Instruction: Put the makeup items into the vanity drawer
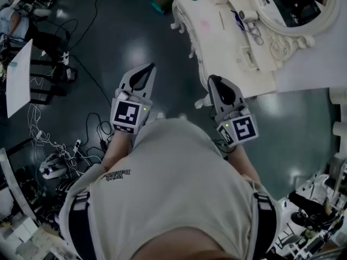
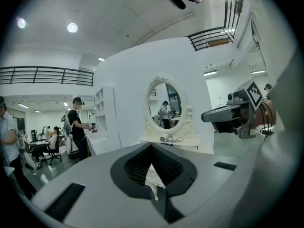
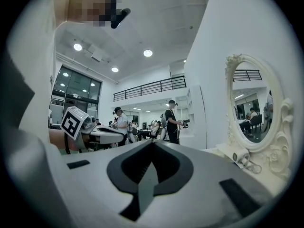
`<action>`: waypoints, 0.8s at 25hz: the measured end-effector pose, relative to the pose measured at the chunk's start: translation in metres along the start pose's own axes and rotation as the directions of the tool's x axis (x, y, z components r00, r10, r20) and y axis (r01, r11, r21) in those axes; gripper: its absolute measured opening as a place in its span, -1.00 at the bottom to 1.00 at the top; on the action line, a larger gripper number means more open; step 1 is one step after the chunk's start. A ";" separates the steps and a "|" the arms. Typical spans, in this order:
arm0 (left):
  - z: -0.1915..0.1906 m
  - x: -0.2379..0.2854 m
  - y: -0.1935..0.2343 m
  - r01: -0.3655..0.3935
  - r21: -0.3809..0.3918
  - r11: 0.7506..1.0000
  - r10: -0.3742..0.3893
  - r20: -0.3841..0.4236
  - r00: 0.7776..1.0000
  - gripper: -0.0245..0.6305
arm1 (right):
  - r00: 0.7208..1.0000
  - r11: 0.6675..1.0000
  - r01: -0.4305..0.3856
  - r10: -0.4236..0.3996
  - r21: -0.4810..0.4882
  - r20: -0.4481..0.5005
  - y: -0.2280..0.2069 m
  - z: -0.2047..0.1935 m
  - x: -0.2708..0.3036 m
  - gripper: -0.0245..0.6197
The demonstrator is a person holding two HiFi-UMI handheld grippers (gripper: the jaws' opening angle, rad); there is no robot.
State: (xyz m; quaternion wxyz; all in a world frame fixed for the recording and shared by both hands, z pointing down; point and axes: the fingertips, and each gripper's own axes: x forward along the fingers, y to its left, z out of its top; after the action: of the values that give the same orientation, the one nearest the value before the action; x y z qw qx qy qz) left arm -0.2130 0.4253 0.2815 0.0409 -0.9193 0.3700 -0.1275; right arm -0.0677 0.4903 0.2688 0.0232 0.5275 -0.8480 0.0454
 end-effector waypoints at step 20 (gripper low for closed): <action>-0.010 0.048 -0.015 -0.061 -0.021 0.998 0.061 -0.021 0.998 -0.89 | 0.997 0.997 -0.077 0.078 0.025 -0.010 -0.061 -0.027 0.015 -0.91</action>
State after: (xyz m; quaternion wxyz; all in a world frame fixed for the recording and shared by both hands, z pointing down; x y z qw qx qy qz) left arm -0.1723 0.4031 0.3034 0.0312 -0.9066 0.3996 -0.1317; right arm -0.0195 0.4529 0.3003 0.0194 0.4942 -0.8671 0.0597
